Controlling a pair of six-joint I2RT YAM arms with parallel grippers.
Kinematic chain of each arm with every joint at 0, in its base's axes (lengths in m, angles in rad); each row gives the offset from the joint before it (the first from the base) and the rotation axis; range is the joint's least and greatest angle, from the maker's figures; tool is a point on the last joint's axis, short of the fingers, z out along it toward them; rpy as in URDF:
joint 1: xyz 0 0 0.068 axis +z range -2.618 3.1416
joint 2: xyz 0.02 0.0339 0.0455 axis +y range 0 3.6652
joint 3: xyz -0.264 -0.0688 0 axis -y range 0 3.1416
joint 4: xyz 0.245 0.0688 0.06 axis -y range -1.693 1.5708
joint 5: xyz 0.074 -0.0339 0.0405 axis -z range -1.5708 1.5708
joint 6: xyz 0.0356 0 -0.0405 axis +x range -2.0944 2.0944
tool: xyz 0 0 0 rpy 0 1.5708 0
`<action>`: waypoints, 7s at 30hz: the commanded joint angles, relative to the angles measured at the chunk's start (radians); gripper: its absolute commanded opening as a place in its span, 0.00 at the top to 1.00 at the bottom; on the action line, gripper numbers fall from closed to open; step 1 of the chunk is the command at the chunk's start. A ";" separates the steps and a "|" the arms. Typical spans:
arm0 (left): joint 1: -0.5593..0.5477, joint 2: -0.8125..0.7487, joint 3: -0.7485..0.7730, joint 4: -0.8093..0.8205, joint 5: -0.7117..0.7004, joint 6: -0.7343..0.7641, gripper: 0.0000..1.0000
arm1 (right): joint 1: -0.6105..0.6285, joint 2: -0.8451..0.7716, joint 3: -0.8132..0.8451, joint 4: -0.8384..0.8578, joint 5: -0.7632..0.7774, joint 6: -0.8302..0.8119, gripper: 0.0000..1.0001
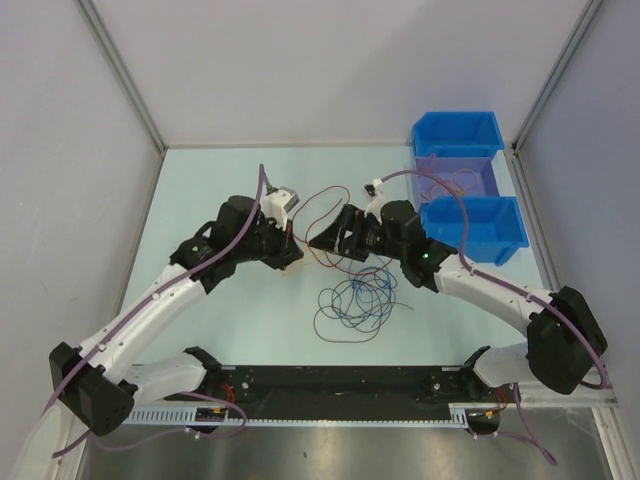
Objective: Untangle the cables
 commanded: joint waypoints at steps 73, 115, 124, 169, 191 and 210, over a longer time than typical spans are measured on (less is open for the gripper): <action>0.002 -0.430 -0.211 -0.056 -0.300 -0.125 0.00 | -0.508 0.132 0.616 -0.564 0.152 -0.342 1.00; 0.033 -0.442 -0.219 -0.053 -0.309 -0.128 0.00 | -0.777 0.474 1.044 -0.661 0.278 -0.449 0.84; 0.039 -0.433 -0.219 -0.048 -0.308 -0.128 0.00 | -0.786 0.462 1.038 -0.688 0.317 -0.455 0.15; 0.045 -0.081 -0.078 -0.001 -0.265 -0.165 0.04 | -0.149 0.168 0.325 -0.586 0.301 -0.443 0.16; 0.045 -0.209 -0.188 -0.084 -0.365 -0.117 0.03 | -0.007 0.706 0.846 -0.814 0.594 -0.613 0.39; 0.045 -0.209 -0.194 -0.061 -0.337 -0.110 0.03 | -0.004 0.897 0.997 -0.883 0.620 -0.618 0.57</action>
